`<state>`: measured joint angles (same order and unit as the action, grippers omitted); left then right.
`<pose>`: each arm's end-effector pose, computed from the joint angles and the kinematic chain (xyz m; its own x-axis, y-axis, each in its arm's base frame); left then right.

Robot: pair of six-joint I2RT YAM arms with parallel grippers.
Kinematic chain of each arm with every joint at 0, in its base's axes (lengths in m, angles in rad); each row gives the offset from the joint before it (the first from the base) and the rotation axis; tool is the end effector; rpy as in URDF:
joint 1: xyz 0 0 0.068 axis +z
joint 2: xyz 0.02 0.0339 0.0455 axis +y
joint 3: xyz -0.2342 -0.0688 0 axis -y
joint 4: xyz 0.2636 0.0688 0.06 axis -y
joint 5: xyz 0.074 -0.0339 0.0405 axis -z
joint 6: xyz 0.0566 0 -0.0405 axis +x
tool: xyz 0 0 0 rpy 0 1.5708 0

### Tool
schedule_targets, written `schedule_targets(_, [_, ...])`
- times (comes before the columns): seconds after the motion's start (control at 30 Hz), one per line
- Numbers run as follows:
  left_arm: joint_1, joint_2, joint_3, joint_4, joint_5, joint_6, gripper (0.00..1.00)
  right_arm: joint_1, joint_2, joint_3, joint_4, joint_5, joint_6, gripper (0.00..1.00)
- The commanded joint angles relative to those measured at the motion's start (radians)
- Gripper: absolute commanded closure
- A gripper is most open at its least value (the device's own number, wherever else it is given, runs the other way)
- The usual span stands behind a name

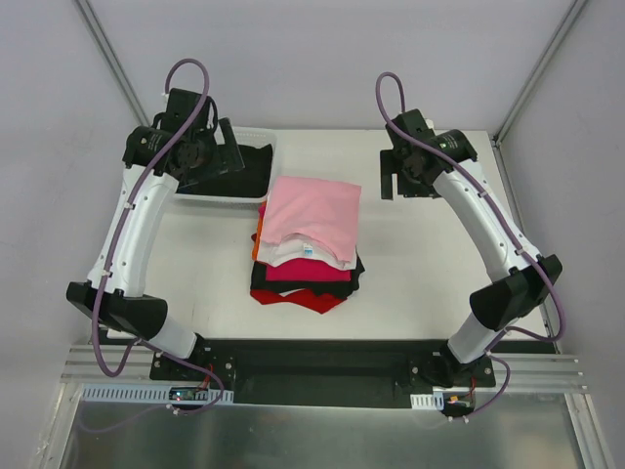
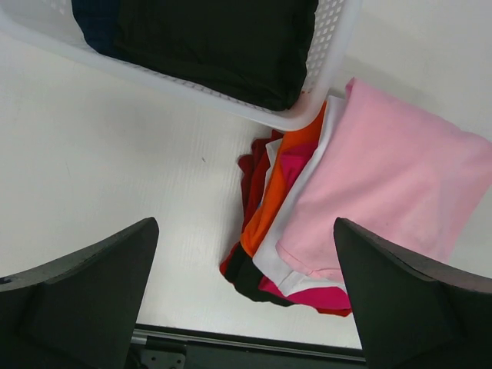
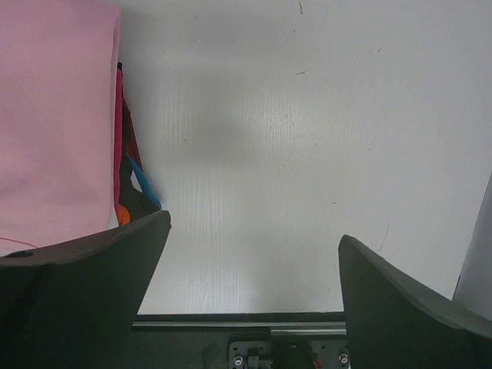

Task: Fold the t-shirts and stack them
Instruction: Grab crumpled tshirt from bin with the left arm

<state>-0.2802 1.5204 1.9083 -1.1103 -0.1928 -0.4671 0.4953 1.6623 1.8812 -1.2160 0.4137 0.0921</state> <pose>0.3170 -0.0799 0.4170 -0.6274 -0.2794 -0.7269 -0.1671 0.9600 -0.2247 0.3222 0.1482 0.3569 -0.7582 -0.3139 -0.5715 -0.1742 0.9422 -0.2863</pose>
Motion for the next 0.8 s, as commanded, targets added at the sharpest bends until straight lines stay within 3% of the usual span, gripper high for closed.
schedule_targets(0.0, [-0.004, -0.011, 0.066, 0.023, -0.043, 0.013, 0.01, 0.005, -0.012, 0.029, -0.005, -0.013, -0.015, 0.04])
schedule_targets(0.13, [-0.068, -0.052, 0.029, 0.035, -0.244, 0.047, 0.01, 0.017, -0.054, -0.01, 0.048, -0.019, -0.02, 0.04])
schedule_targets(0.23, [-0.065, -0.094, -0.02, 0.035, -0.498, -0.063, 0.01, 0.023, -0.084, -0.036, 0.058, 0.045, -0.019, 0.04])
schedule_targets(0.3, [-0.047, -0.123, -0.069, 0.044, -0.539, -0.14, 0.01, 0.02, -0.121, -0.077, 0.064, 0.167, -0.002, 0.04])
schedule_targets(0.43, [0.009, -0.167, -0.195, 0.228, -0.145, -0.078, 0.01, -0.003, -0.102, -0.143, 0.05, 0.208, 0.009, 0.01])
schedule_targets(0.5, [0.009, -0.14, -0.235, 0.227, 0.001, -0.076, 0.01, -0.006, -0.079, -0.133, 0.01, 0.201, 0.023, 0.09])
schedule_targets(0.53, [0.01, -0.12, -0.251, 0.227, 0.03, -0.084, 0.08, -0.004, -0.081, -0.137, 0.009, 0.192, 0.027, 0.19])
schedule_targets(0.57, [0.009, -0.109, -0.284, 0.228, 0.067, -0.085, 0.22, -0.006, -0.084, -0.149, 0.012, 0.176, 0.049, 0.53])
schedule_targets(0.6, [0.009, -0.1, -0.294, 0.228, 0.07, -0.088, 0.49, -0.004, -0.09, -0.155, 0.012, 0.168, 0.06, 0.76])
schedule_targets(0.63, [0.012, -0.074, -0.299, 0.227, 0.066, -0.097, 0.99, -0.006, -0.088, -0.162, 0.012, 0.16, 0.073, 0.97])
schedule_targets(0.77, [0.045, 0.045, -0.208, 0.228, 0.055, -0.108, 1.0, -0.004, -0.079, -0.185, -0.007, 0.122, 0.098, 0.99])
